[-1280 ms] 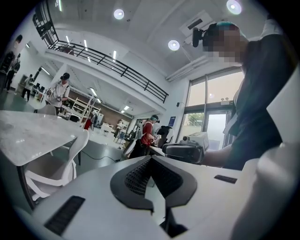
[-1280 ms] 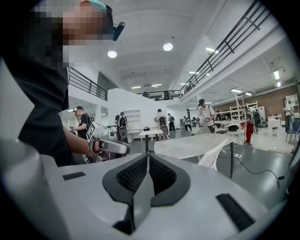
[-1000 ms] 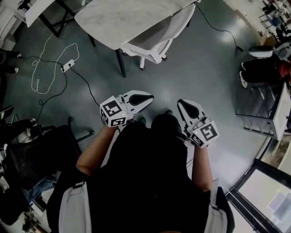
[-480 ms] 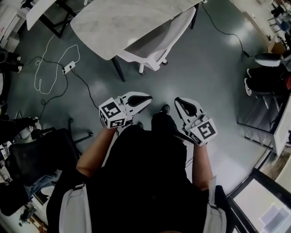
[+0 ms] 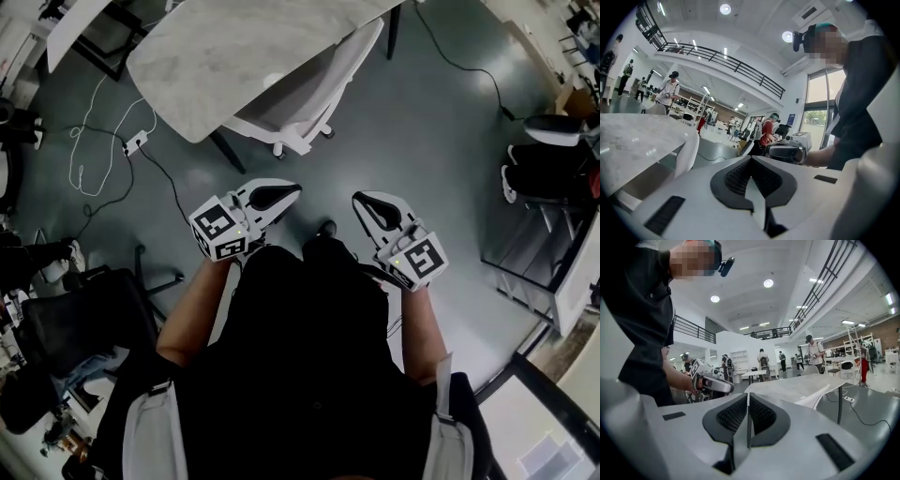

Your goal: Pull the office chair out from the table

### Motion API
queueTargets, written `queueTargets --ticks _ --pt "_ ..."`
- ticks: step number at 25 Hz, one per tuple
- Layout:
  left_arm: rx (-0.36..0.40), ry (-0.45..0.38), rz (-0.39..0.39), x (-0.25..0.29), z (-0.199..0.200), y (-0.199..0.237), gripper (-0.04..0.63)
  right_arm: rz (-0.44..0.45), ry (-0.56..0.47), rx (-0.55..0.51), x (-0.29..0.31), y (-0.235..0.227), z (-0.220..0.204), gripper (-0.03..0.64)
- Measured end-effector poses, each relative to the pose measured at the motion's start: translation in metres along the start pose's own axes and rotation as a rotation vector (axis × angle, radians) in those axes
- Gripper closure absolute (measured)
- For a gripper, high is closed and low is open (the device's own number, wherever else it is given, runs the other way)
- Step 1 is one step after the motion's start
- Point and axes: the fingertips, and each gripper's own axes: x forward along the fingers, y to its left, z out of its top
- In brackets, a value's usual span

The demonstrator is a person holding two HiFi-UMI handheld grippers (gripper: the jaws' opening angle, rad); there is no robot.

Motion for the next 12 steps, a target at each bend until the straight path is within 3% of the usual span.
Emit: queueTargets --ticks 12 --pt "0.000 0.038 0.039 0.053 0.006 0.024 0.583 0.048 -0.005 0.004 0.004 -0.065 -0.003 0.591"
